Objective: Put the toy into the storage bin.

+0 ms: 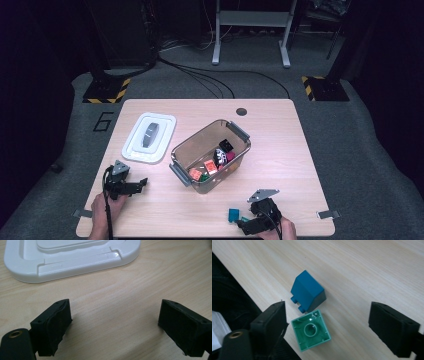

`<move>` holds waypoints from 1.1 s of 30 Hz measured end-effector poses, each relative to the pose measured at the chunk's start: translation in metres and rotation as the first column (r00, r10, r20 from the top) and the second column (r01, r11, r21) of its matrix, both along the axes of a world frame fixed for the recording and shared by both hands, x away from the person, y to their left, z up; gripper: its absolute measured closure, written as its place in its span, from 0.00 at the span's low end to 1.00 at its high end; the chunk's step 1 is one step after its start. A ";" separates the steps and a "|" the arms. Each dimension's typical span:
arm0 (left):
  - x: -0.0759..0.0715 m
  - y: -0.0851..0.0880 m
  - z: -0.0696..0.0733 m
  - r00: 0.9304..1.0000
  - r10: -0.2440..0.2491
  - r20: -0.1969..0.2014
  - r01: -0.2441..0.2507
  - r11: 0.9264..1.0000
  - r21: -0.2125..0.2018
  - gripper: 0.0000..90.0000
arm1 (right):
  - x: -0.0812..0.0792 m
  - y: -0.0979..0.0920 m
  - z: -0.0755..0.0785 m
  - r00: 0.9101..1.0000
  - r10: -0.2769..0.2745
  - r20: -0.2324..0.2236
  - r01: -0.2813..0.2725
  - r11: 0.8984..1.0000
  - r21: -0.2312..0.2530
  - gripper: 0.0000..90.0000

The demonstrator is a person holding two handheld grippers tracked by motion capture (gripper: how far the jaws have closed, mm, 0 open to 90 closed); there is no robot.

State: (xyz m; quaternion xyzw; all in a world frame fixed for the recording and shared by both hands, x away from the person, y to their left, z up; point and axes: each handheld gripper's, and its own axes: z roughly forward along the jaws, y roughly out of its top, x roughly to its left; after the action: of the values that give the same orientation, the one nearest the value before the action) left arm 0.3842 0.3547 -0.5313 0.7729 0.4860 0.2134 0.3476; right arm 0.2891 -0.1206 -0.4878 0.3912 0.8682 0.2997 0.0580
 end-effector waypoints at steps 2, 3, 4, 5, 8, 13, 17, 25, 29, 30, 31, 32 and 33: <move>0.000 0.000 0.000 1.000 0.000 0.000 0.000 1.000 0.000 0.12 | -0.003 0.000 -0.003 1.000 0.011 0.007 -0.011 1.000 -0.008 0.20; 0.000 0.000 0.000 1.000 0.001 0.000 -0.001 1.000 -0.001 0.12 | -0.004 0.001 -0.003 1.000 0.003 0.003 -0.003 1.000 -0.001 0.23; 0.000 0.000 0.000 1.000 0.001 0.000 -0.001 1.000 -0.001 0.12 | -0.006 0.001 -0.004 1.000 0.020 0.016 -0.020 1.000 -0.003 0.26; 0.000 0.001 0.000 1.000 -0.007 -0.004 0.007 1.000 0.008 0.12 | -0.007 0.002 -0.004 1.000 0.022 0.015 -0.022 1.000 -0.004 0.29; 0.000 0.001 0.000 1.000 -0.007 -0.004 0.007 1.000 0.008 0.12 | -0.009 0.004 -0.005 0.999 0.043 0.009 -0.043 0.999 -0.018 0.35; 0.000 0.000 0.000 1.000 -0.004 -0.002 0.004 1.000 0.005 0.12 | -0.008 0.004 -0.010 0.997 0.082 -0.010 -0.082 0.996 -0.039 0.48; 0.000 0.001 0.000 1.000 -0.007 -0.004 0.007 1.000 0.008 0.12 | -0.007 0.001 -0.010 0.999 0.046 -0.004 -0.046 0.998 -0.044 0.60; 0.000 0.000 0.000 1.000 -0.002 -0.001 0.002 1.000 0.002 0.12 | -0.001 -0.011 -0.010 1.000 -0.028 0.005 0.028 0.999 -0.043 0.65; 0.000 0.001 0.000 1.000 -0.007 -0.004 0.007 1.000 0.009 0.12 | 0.003 -0.015 -0.008 0.998 -0.064 0.015 0.065 0.998 -0.024 0.65; 0.000 0.001 0.000 1.000 -0.007 -0.003 0.007 1.000 0.008 0.12 | 0.004 -0.015 -0.008 0.997 -0.072 0.015 0.072 0.997 -0.020 0.65; 0.000 0.001 0.000 1.000 -0.007 -0.004 0.007 1.000 0.008 0.12 | 0.006 -0.016 -0.007 0.997 -0.079 0.022 0.079 0.997 -0.013 0.65; 0.000 0.001 0.000 1.000 -0.007 -0.004 0.007 1.000 0.008 0.12 | 0.008 -0.017 -0.005 0.996 -0.084 0.023 0.084 0.996 -0.004 0.65; 0.000 0.001 0.000 1.000 -0.007 -0.004 0.007 1.000 0.008 0.12 | 0.009 -0.018 -0.004 0.995 -0.096 0.029 0.096 0.995 0.000 0.65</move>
State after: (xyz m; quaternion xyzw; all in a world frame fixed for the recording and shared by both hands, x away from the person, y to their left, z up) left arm 0.3841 0.3553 -0.5309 0.7764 0.4832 0.2129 0.3442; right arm 0.2986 -0.1382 -0.4918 0.4283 0.8477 0.3014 0.0850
